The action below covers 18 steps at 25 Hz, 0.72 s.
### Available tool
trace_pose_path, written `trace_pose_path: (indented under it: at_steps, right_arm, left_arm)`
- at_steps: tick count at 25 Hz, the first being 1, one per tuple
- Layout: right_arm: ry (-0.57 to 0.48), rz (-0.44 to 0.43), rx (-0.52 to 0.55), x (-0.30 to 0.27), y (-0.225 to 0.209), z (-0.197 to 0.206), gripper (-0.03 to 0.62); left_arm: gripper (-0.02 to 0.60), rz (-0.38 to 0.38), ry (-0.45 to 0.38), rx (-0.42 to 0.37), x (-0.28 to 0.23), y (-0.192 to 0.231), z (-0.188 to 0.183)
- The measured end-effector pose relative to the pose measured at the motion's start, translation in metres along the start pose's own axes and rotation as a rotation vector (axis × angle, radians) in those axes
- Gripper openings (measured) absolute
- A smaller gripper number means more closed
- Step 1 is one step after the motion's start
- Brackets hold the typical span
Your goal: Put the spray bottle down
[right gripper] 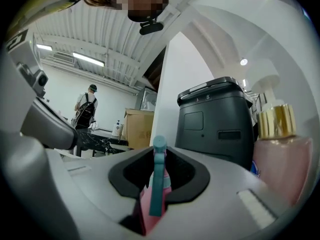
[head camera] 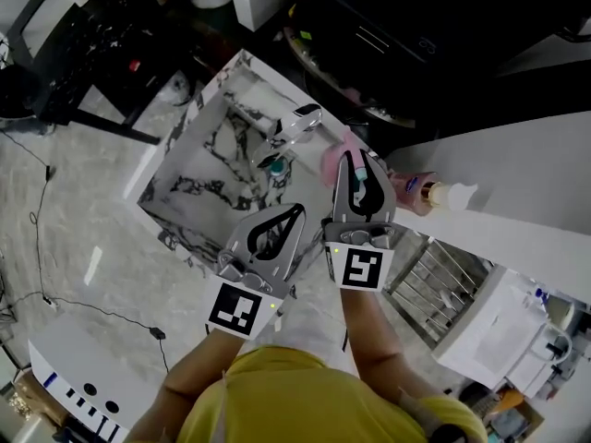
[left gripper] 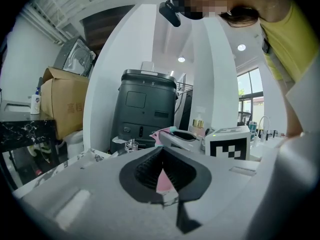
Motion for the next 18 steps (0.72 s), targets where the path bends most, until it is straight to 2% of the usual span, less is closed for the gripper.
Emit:
trace_pose_path:
  at_steps: [3, 10, 14, 18]
  right_arm:
    - [-0.011, 0.002, -0.038, -0.0085, 0.003, 0.0022, 0.064]
    - [-0.041, -0.005, -0.034, -0.0126, 0.007, 0.0071, 0.064]
    - [-0.016, 0.0, -0.02, -0.0129, 0.0093, 0.0052, 0.067]
    - [0.027, -0.007, -0.013, -0.0119, 0.0107, 0.0023, 0.11]
  left_arm:
    - [0.001, 0.004, 0.011, -0.001, -0.0021, 0.0011, 0.0025]
    - [0.0, -0.005, 0.028, 0.011, -0.0025, 0.0033, 0.0078]
    - [0.0, -0.008, 0.024, 0.018, -0.0023, 0.0034, 0.0074]
    - [0.0, -0.003, 0.02, 0.013, -0.0008, 0.0018, 0.0052]
Point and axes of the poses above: the fingertips, and each gripper's own axes: x backward along the fingers, y to its left, z out of its underside, the point moved 9 cm from there along x, backward along the fingers, and after that the axes turned 1 degree about -z, right-handed, at the moved point
